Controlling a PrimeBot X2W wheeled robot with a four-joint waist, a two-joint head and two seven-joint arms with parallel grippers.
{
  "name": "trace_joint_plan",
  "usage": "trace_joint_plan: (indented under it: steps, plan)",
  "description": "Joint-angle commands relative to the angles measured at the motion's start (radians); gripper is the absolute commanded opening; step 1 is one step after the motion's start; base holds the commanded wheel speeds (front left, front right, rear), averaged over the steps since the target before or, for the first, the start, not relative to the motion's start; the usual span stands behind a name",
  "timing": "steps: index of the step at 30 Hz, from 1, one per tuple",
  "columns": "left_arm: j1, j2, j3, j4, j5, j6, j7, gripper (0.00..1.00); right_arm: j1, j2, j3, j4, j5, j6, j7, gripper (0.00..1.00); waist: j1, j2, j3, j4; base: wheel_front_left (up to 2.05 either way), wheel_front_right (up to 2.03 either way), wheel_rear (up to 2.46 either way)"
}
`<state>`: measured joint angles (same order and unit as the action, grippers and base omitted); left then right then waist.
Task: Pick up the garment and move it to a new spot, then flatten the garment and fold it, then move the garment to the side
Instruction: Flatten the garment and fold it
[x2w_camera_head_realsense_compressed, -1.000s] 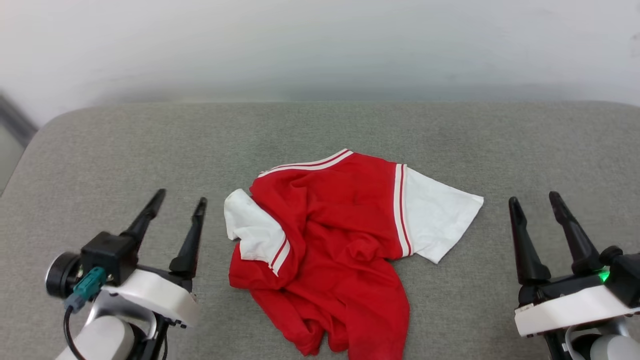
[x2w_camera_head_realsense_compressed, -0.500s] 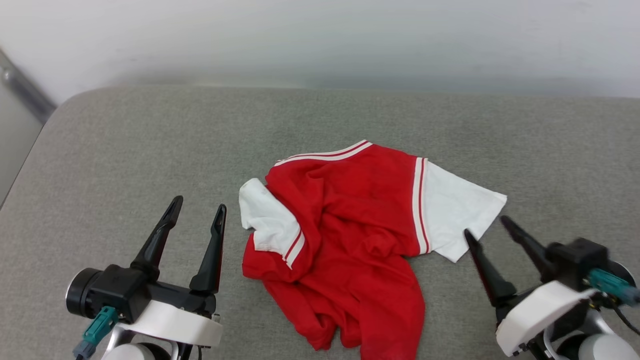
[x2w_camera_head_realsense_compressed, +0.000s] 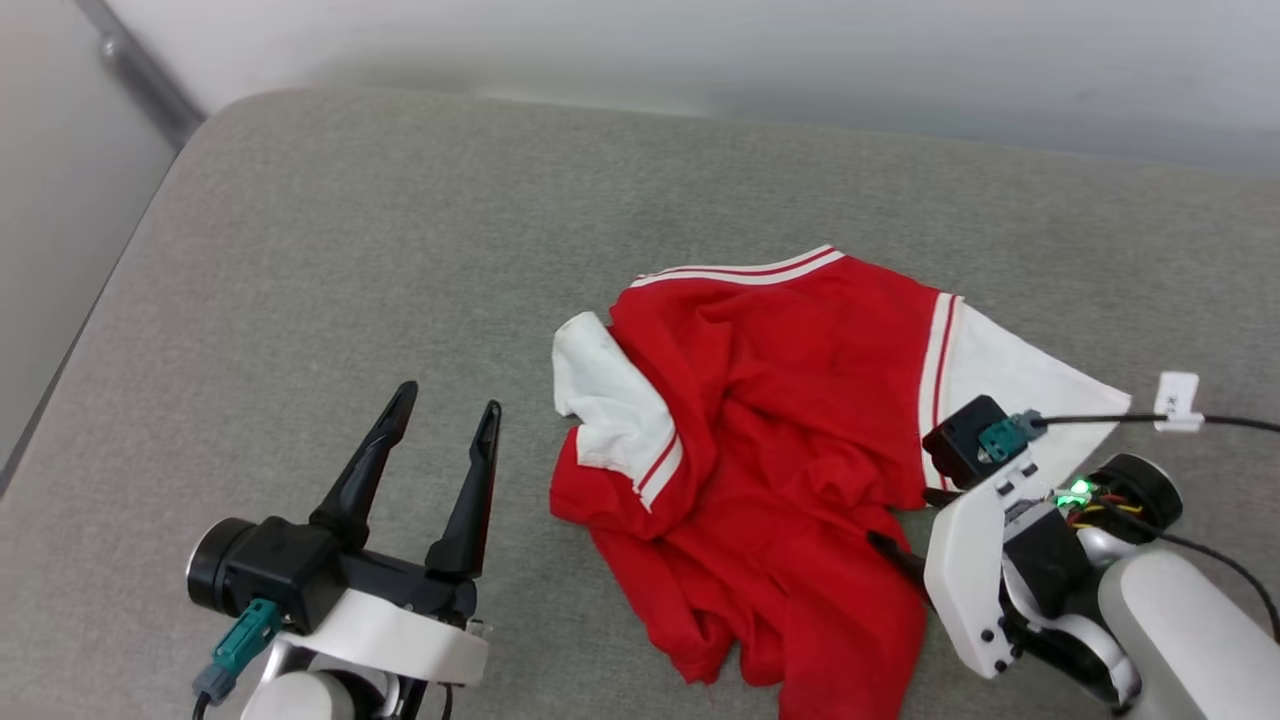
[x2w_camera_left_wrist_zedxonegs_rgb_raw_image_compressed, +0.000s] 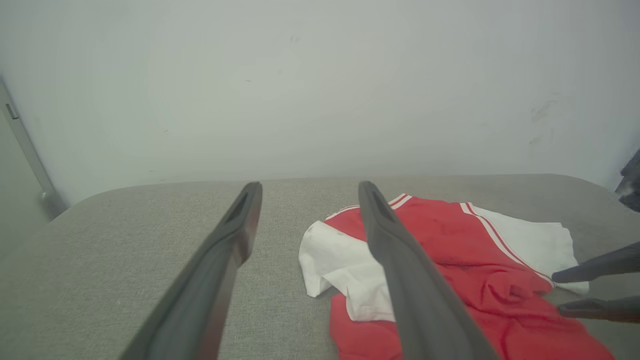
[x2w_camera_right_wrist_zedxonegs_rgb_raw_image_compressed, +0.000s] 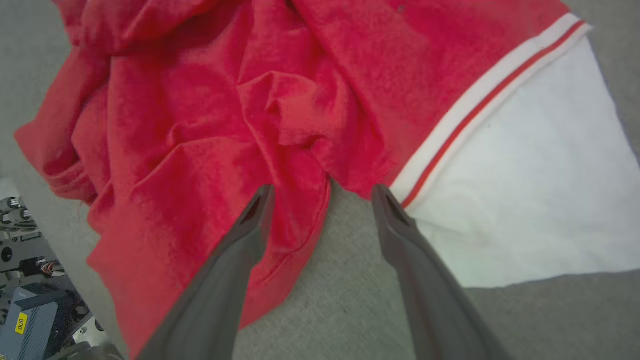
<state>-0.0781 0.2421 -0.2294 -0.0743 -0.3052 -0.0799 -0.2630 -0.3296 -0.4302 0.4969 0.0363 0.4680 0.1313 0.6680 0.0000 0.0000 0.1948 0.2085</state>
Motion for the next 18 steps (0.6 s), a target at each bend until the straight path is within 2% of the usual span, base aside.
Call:
trace_joint_plan:
  steps: [1,7,11,12,13,14,18]
  plan:
    - [-0.022,-0.014,0.001,0.003,0.008,-0.011,-0.002,1.00,-0.050,-0.012,0.021,0.034,0.008,-0.001,0.049,1.00,0.0000,0.0000,0.026,0.037,0.00,0.00,0.00]
    - [-0.036,-0.045,0.001,0.016,0.024,-0.032,-0.002,1.00,-0.136,-0.043,0.107,0.152,-0.031,-0.001,0.107,1.00,0.0000,0.0000,0.049,0.094,0.00,0.00,0.00]
    - [-0.027,-0.054,0.003,0.028,0.031,-0.040,-0.002,1.00,-0.136,-0.055,0.147,0.248,-0.018,-0.001,0.112,1.00,0.0000,0.0000,0.049,0.112,0.00,0.00,0.00]
    - [-0.025,-0.055,0.004,0.031,0.033,-0.042,-0.002,1.00,-0.129,-0.057,0.155,0.270,-0.014,-0.001,0.112,0.49,0.0000,0.0000,0.046,0.115,0.00,0.00,0.00]
    - [-0.021,-0.056,0.006,0.033,0.036,-0.042,-0.002,1.00,-0.120,-0.062,0.159,0.287,-0.009,-0.001,0.112,0.09,0.0000,0.0000,0.043,0.115,0.00,0.00,0.00]
    - [-0.018,-0.058,0.008,0.035,0.037,-0.043,-0.002,1.00,-0.109,-0.068,0.162,0.300,0.000,-0.001,0.111,0.00,0.0000,0.0000,0.040,0.115,0.00,0.00,0.00]
    - [-0.007,-0.059,0.018,0.045,0.039,-0.045,-0.002,1.00,-0.075,-0.085,0.151,0.321,0.017,-0.001,0.110,0.00,0.0000,0.0000,0.021,0.103,0.00,0.00,0.00]
